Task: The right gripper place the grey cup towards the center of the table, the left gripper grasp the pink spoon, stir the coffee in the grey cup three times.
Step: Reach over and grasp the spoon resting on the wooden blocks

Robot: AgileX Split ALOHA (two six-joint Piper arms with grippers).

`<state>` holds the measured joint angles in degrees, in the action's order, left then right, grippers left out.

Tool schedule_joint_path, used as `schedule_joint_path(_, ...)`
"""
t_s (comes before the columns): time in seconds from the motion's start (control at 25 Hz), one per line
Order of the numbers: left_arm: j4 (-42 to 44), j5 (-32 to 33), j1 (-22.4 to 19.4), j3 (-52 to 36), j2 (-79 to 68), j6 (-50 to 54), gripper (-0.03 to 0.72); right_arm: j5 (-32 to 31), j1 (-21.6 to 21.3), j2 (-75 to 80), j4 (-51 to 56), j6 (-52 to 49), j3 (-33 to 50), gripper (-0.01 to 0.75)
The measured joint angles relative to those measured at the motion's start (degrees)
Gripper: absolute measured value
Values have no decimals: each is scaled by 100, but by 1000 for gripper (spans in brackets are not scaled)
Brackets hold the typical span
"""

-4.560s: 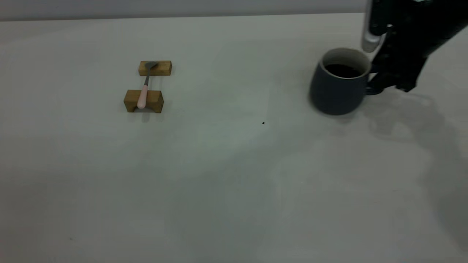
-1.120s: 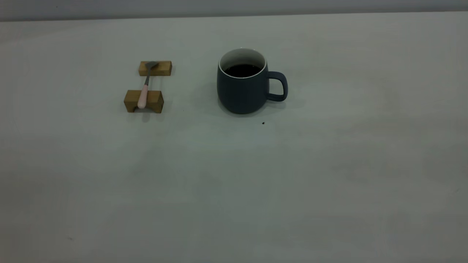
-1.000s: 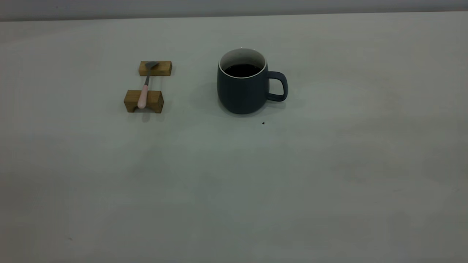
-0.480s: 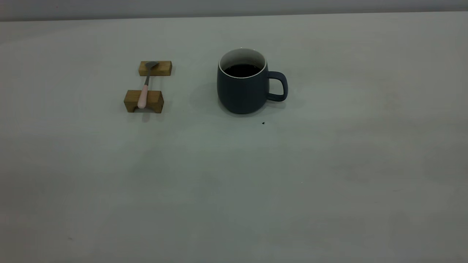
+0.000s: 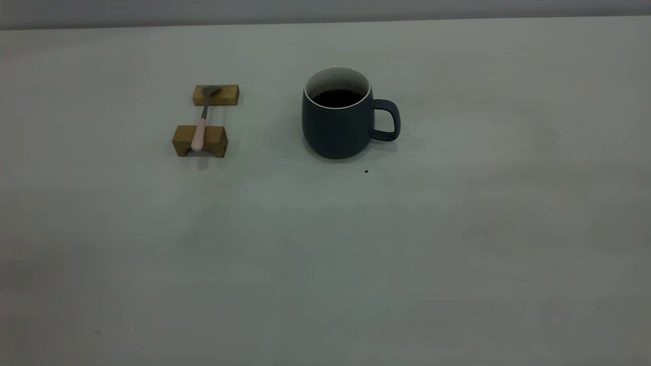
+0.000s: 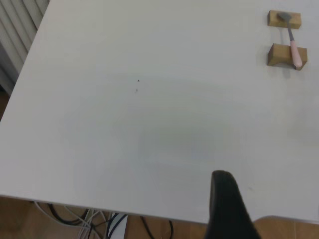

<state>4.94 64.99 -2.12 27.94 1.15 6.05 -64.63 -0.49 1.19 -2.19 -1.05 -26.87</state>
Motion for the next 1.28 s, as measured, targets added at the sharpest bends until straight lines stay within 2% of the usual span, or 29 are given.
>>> schedule_joint_path(0.24,-7,-276,0,217,-914,19,556,0,0,0,0,2,0,480)
schedule_joint_path(0.4,-104,-583,0,592,-2448,20,596,0,0,0,0,2,0,481)
schedule_joint_path(0.64,-407,-1159,0,1396,-5028,-101,598,-2,0,0,0,2,0,479)
schedule_joint_path(0.88,-1022,-1639,54,2193,-7378,-783,594,-2,0,0,0,8,0,479)
schedule_joint_path(1.0,-1075,-1964,295,2513,-8353,-811,593,-2,0,0,0,8,0,479)
schedule_joint_path(1.28,-900,-2300,1260,3707,-10787,-259,593,-2,0,0,0,8,0,479)
